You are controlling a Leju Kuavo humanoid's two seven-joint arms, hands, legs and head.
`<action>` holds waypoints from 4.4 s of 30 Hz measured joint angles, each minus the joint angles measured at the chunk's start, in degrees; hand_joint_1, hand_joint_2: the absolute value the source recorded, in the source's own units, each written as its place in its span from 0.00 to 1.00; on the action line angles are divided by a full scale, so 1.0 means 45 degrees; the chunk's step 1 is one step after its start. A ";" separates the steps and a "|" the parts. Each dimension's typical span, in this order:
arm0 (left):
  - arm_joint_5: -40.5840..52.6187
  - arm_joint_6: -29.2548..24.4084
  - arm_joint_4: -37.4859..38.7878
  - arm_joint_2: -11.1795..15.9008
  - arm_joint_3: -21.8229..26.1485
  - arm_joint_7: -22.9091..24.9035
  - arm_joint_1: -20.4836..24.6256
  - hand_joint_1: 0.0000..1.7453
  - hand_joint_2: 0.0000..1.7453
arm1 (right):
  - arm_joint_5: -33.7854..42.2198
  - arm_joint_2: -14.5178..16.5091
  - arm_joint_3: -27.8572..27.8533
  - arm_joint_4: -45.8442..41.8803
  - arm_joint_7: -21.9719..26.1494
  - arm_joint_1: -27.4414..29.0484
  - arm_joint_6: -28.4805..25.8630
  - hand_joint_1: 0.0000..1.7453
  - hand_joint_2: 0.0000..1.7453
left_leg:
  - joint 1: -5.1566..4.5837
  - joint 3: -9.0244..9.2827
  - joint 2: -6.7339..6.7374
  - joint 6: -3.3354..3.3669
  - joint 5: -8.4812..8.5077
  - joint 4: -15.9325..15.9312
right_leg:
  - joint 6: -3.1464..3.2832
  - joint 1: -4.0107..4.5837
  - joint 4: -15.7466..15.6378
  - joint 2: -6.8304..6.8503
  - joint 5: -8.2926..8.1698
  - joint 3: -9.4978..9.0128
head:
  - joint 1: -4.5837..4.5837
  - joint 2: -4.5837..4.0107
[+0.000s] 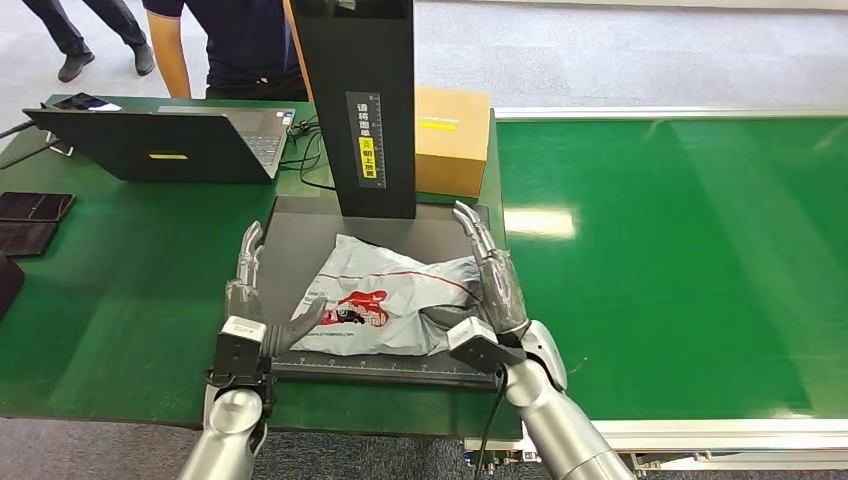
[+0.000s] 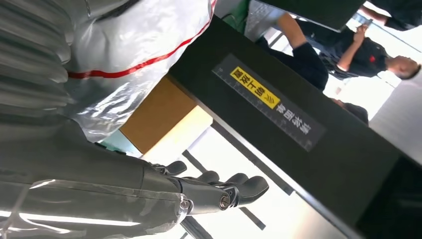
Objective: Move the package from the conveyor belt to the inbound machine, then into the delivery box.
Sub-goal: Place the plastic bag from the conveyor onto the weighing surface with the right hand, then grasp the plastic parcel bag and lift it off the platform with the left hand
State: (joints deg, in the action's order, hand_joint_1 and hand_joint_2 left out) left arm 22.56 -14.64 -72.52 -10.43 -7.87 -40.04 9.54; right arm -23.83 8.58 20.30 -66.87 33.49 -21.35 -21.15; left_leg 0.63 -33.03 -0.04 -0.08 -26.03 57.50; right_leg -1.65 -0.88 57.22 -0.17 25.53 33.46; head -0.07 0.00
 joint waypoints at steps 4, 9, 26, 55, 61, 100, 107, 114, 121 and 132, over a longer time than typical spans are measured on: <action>-0.0029 -0.0029 0.0000 0.0053 0.0000 0.0000 -0.0037 0.00 1.00 | 0.0278 -0.0120 -0.0170 -0.0606 -0.0063 0.0416 0.0315 0.00 1.00 | 0.0000 -0.0001 0.0000 0.0000 0.0000 0.0000 | 0.0000 0.0000 0.0000 0.0000 0.0000 0.0001 | 0.0000 0.0000; 0.0073 -0.0072 -0.0010 0.0108 0.0000 0.0023 -0.0126 0.00 1.00 | 0.0389 -0.0297 -0.0352 -0.1089 -0.0670 0.0795 0.0936 0.00 1.00 | 0.0000 -0.0001 0.0000 0.0000 0.0000 -0.0001 | 0.0000 0.0000 0.0000 0.0000 0.0001 0.0000 | -0.0001 0.0000; 0.0856 0.0026 -0.0571 0.0210 0.0102 0.0418 -0.0602 0.00 1.00 | -0.2184 -0.0804 -0.1120 -0.1412 -0.3468 0.1324 0.4103 0.00 0.00 | 0.0000 -0.0001 -0.0001 0.0000 -0.0001 -0.0001 | 0.0000 0.0000 0.0000 0.0001 0.0001 -0.0001 | -0.0002 0.0000; 0.1472 0.0410 -0.1830 0.0179 0.0481 0.0899 -0.1348 0.00 1.00 | -0.2582 -0.0873 -0.2181 -0.3940 -0.3388 0.2325 0.5076 0.00 0.00 | 0.0000 -0.0001 0.0000 0.0000 -0.0002 -0.0001 | 0.0002 0.0000 -0.0001 0.0001 0.0004 -0.0001 | -0.0001 0.0000; 0.1554 0.0480 -0.1836 0.0153 0.0583 0.0895 -0.1359 0.00 1.00 | -0.2152 -0.0766 -0.2538 -0.4782 -0.2779 0.2573 0.4835 0.00 0.75 | 0.0000 0.0001 0.0000 0.0000 -0.0001 0.0000 | 0.0002 0.0000 -0.0001 0.0001 0.0004 -0.0003 | -0.0004 0.0000; 0.4868 0.4615 -0.0304 0.1333 -0.2033 0.2481 0.1697 0.00 1.00 | -0.1182 -0.0056 -0.3331 -0.6808 -0.0727 0.3742 0.3252 0.00 1.00 | 0.0000 0.0000 0.0000 0.0000 -0.0001 -0.0001 | 0.0008 0.0000 -0.0001 0.0002 0.0007 0.0001 | -0.0004 0.0000; 0.4868 0.6451 0.0766 0.1815 -0.2656 0.2504 0.2417 0.00 1.00 | -0.0787 -0.0056 -0.3382 -0.6790 -0.0544 0.3757 0.3264 0.00 1.00 | 0.0000 0.0001 0.0000 -0.0001 -0.0001 -0.0001 | 0.0009 0.0001 0.0000 0.0000 0.0006 0.0000 | -0.0002 0.0000; 0.4332 0.8643 0.1259 0.2779 -0.3086 0.2286 0.2679 0.00 1.00 | -0.0375 -0.0056 -0.3419 -0.6689 -0.0497 0.3657 0.3198 0.00 1.00 | 0.0002 0.0000 0.0002 -0.0001 -0.0001 -0.0004 | 0.0013 0.0003 0.0005 0.0001 0.0010 0.0002 | -0.0001 0.0000; 0.4492 0.9280 0.2068 0.3424 -0.3564 0.2139 0.3237 0.01 1.00 | -0.0202 -0.0056 -0.3424 -0.6659 -0.0525 0.3616 0.3003 0.00 1.00 | 0.0001 0.0006 0.0000 -0.0001 -0.0001 -0.0004 | 0.0013 0.0001 0.0005 0.0002 0.0009 -0.0005 | -0.0004 0.0000; 0.5149 0.6709 0.2869 0.3078 -0.3819 0.3236 0.3706 1.00 1.00 | -0.0216 -0.0056 -0.3433 -0.6885 -0.0623 0.3849 0.2874 0.00 1.00 | 0.0000 0.0023 0.0001 -0.0002 0.0000 -0.0003 | 0.0016 0.0002 0.0006 0.0001 0.0007 -0.0015 | 0.0000 0.0000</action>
State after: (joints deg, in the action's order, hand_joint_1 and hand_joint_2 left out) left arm 45.73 15.55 -59.61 3.42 -25.05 -25.48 26.21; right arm -24.81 8.33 4.86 -97.85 30.69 -4.03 -8.22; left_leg 0.63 -32.92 -0.04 -0.09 -26.03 57.48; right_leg -1.58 -0.87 57.25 -0.16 25.56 33.39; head -0.07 0.00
